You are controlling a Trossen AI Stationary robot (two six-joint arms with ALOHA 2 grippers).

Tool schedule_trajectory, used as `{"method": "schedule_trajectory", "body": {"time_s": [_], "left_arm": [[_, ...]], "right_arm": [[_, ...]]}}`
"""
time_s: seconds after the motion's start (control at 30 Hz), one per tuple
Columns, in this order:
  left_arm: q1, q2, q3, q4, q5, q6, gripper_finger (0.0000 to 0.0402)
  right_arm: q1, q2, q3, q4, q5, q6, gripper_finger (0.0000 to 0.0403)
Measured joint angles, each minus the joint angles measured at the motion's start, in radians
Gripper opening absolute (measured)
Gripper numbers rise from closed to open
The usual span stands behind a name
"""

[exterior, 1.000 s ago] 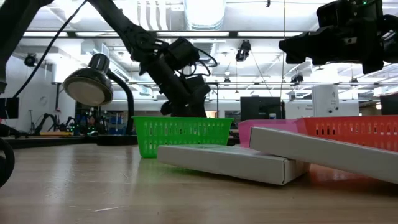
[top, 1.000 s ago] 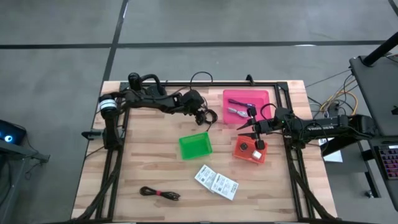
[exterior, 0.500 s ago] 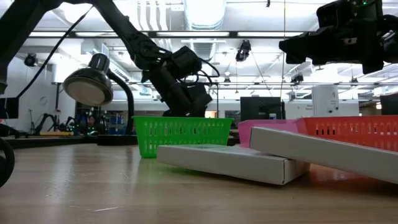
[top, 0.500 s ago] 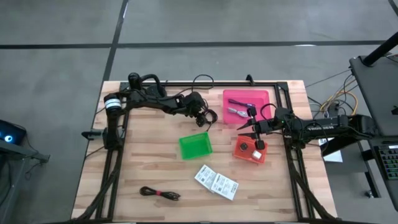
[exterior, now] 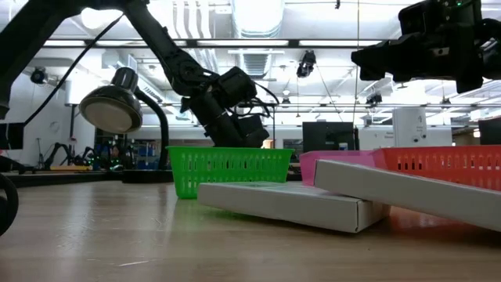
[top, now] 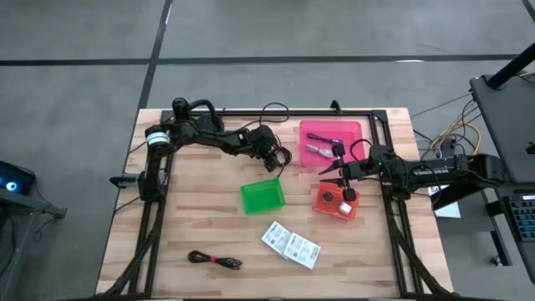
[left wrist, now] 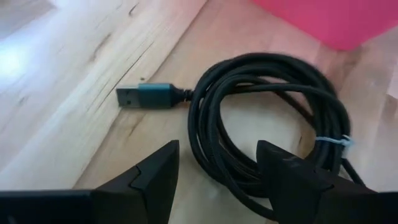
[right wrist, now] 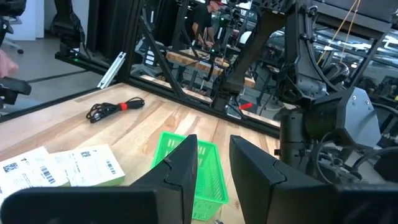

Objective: Pick and place items into bin
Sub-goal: Put the top black charger cable into the pink bin

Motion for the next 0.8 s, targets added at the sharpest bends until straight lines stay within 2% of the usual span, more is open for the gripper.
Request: {"method": "schedule_trajectory", "body": {"time_s": [0.17, 0.47, 0.8], "left_arm": [[0.000, -0.001, 0.000, -0.001, 0.002, 0.006, 0.0154], [0.003, -0.003, 0.000, -0.001, 0.002, 0.054, 0.0017], [0.006, -0.058, 0.001, -0.017, -0.002, 0.067, 0.0006]], "right_arm": [[0.000, 0.000, 0.000, 0.000, 0.000, 0.000, 0.0075], [0.000, 0.001, 0.000, 0.000, 0.000, 0.000, 0.0079], [0.000, 0.001, 0.000, 0.000, 0.000, 0.000, 0.0070]]}}
